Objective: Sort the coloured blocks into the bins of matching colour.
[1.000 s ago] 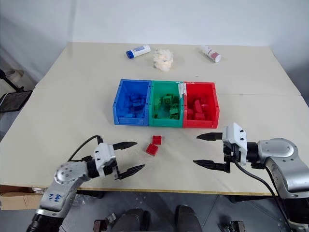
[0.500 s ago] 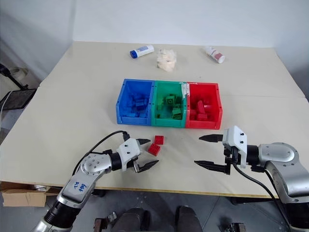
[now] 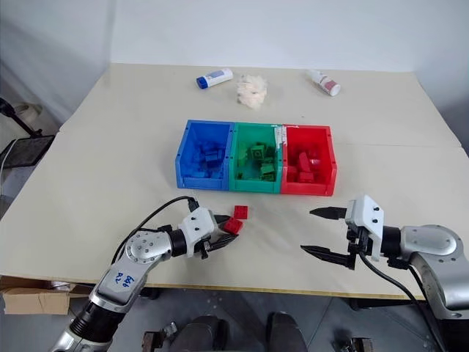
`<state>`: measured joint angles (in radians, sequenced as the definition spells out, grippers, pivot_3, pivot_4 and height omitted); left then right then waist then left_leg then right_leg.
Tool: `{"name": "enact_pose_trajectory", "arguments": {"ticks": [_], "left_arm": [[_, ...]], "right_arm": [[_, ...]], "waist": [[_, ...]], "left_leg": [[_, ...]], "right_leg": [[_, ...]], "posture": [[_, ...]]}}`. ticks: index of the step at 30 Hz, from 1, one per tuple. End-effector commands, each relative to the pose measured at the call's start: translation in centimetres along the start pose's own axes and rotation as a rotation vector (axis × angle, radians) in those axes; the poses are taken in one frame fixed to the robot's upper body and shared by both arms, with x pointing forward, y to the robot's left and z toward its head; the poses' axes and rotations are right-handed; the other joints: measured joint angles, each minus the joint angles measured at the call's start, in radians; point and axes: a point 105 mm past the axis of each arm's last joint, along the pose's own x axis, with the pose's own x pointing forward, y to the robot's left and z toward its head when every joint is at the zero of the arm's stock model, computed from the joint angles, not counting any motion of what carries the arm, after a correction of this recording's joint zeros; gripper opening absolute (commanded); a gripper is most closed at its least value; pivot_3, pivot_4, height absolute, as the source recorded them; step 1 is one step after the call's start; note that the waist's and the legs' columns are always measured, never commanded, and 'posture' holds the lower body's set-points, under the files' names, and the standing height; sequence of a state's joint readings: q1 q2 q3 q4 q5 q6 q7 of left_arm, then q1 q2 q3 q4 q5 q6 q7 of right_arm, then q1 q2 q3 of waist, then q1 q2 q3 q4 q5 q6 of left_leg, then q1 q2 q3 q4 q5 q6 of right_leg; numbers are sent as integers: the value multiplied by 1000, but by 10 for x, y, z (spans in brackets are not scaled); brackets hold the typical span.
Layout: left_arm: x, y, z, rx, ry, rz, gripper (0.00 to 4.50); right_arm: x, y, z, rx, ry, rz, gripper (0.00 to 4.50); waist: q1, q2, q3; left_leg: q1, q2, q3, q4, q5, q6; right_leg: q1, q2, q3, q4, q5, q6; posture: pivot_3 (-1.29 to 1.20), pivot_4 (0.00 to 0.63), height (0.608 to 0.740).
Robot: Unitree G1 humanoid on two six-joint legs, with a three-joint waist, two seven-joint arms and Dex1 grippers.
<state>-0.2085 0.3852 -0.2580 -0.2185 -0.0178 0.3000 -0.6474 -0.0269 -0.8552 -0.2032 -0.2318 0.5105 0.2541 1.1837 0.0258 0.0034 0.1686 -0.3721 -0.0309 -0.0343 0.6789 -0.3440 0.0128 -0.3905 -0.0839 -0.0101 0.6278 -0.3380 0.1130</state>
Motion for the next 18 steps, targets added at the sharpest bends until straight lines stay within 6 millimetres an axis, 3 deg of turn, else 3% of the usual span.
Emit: {"name": "enact_pose_trajectory", "arguments": {"ticks": [1,6,12,15,18], "left_arm": [[0,-1,23,29,-127,-23,2028],[-2,1,57,68,-335,-63,2028],[10,12,90,99,-478,-76,2028],[36,16,102,135,-496,-99,2028],[57,22,112,137,-521,-83,2028]], "right_arm": [[-6,-1,12,-20,-67,-27,4500],[-14,7,14,0,-126,-16,4500],[-27,-6,17,46,-209,-175,4500],[-40,-21,18,75,-235,-347,4500],[-46,-23,17,78,-229,-425,4500]], "waist": [[0,0,0],[1,0,0],[1,0,0],[2,0,0],[6,0,0]], "left_leg": [[0,0,0,0,0,0],[0,0,0,0,0,0],[0,0,0,2,0,0],[0,0,0,2,0,0],[0,-1,0,3,0,0]], "right_leg": [[0,0,0,0,0,0],[0,0,-1,0,0,0],[2,1,-1,0,0,0],[1,1,-2,1,0,0],[1,1,-2,2,1,2]], "posture": [[0,150,740],[0,150,740],[0,150,740],[0,150,740],[0,150,740]]}}
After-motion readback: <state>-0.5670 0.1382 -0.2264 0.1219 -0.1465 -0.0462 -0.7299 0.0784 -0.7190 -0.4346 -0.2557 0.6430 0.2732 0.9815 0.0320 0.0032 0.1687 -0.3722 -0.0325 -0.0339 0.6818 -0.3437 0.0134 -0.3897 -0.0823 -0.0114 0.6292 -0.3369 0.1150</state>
